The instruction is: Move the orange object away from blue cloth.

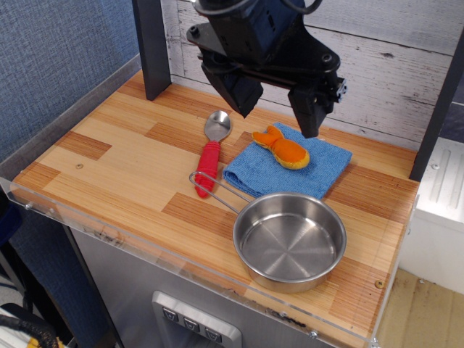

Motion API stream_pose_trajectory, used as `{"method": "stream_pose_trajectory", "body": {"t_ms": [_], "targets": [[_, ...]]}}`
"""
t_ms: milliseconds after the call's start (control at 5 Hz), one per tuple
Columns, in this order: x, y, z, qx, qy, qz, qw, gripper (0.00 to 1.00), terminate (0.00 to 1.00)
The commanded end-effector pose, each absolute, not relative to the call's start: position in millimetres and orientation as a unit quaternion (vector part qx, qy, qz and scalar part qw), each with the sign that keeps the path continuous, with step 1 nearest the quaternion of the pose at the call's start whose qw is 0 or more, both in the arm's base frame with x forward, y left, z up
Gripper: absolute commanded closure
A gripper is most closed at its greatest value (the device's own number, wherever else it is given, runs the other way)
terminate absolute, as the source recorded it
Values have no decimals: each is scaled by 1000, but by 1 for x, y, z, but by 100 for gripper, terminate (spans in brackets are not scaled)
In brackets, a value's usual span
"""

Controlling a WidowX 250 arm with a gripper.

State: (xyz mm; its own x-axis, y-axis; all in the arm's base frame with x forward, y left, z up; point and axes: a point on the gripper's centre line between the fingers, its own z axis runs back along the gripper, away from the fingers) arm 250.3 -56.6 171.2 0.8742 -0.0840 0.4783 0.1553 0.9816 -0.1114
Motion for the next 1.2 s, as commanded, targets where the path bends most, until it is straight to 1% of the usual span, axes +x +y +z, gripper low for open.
{"method": "stream_pose_trajectory", "body": {"t_ms": [0,200,400,600,800,1000], "targets": [[250,-57,171,-73,-243,-62,965,0,0],[270,-57,176,-63,-251,-65,964,0,0],[295,-52,189,-81,-280,-42,956,0,0],[312,-40,194,-73,-293,-17,953,0,0],[315,-26,171,-56,-287,63,954,0,0],[316,-23,152,-60,-264,174,947,0,0]]}}
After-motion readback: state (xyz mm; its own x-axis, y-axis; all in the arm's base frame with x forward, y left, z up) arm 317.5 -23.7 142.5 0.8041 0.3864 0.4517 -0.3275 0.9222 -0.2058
